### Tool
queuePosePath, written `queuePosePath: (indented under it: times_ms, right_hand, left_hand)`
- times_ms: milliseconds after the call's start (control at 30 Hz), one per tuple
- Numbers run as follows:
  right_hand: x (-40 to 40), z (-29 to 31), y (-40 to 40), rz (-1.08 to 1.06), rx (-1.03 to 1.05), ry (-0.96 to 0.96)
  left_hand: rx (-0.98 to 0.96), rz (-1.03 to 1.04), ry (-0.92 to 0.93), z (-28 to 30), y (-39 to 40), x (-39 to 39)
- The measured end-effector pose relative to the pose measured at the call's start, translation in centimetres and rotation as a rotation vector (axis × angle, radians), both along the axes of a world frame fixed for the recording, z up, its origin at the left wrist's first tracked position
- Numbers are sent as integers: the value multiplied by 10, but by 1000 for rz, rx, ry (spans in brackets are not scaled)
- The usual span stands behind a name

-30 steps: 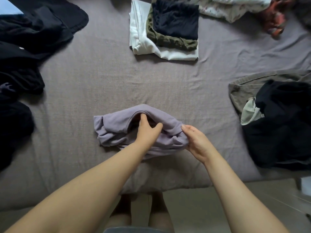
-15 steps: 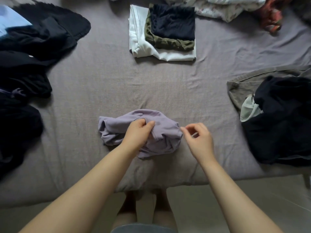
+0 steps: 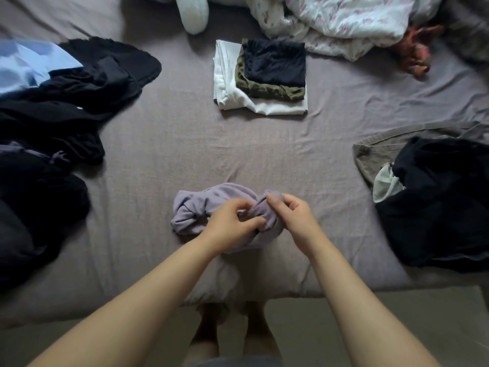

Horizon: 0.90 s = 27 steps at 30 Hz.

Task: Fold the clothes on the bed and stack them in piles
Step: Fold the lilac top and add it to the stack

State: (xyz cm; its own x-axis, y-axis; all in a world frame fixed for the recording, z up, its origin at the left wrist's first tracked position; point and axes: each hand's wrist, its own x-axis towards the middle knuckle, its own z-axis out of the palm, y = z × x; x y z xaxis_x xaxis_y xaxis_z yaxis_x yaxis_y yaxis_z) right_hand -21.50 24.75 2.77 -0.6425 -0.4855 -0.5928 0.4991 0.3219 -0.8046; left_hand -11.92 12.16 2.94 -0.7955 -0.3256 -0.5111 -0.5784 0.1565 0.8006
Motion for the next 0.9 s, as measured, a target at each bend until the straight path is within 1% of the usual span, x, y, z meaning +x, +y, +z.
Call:
queuePosePath:
  times_ms: [67,100,200,300,400,467,500,533,600,633,667,700,733,767,800,833,900]
  right_hand:
    - [-6,3,4,4,41,21]
    - [-9,5,6,3,59,45]
    - [-18,7,16,-48,155,186]
    - [-23,8,22,-8,293,366]
    - [-19,7,21,-2,396,559]
    - [-11,11,21,-73,410,691]
    - [-5,9,22,-70,386,698]
    - [2,8,23,-34,347,629]
    - [20,-2,23,127,291,335]
    - [29,-6,22,207,286,186]
    - [37,-9,20,238,262,39]
    - [43,-12,17,202,190,-114]
    - [47,-11,14,131,80,-261]
    - [49,-9,10,56,-37,-367]
    - [48,-7,8,-2,-119,-411]
    - [47,-5,7,-40,-156,-409]
    - [42,-1,10,-62,-120,-310]
  left_hand:
    - [-156,145,73,2,3,4]
    - [-169,221,92,3,3,5]
    - [-39,362,148,8,1,10]
    - [86,326,84,11,-2,14]
    - [150,252,-37,11,-5,13]
    - [183,291,-70,9,-6,11]
    - [190,318,-76,8,-6,10]
    - [182,332,-86,7,-4,9]
    - [189,348,-108,4,0,7]
    - [226,369,-104,6,3,6]
    - [287,395,-78,9,7,4]
    - [338,404,-51,13,11,3]
    - [356,391,-29,17,14,1]
    - [350,362,-8,22,16,1]
    - [320,314,23,23,18,1]
    - [271,255,59,24,19,2]
    - [74,116,88,17,17,7]
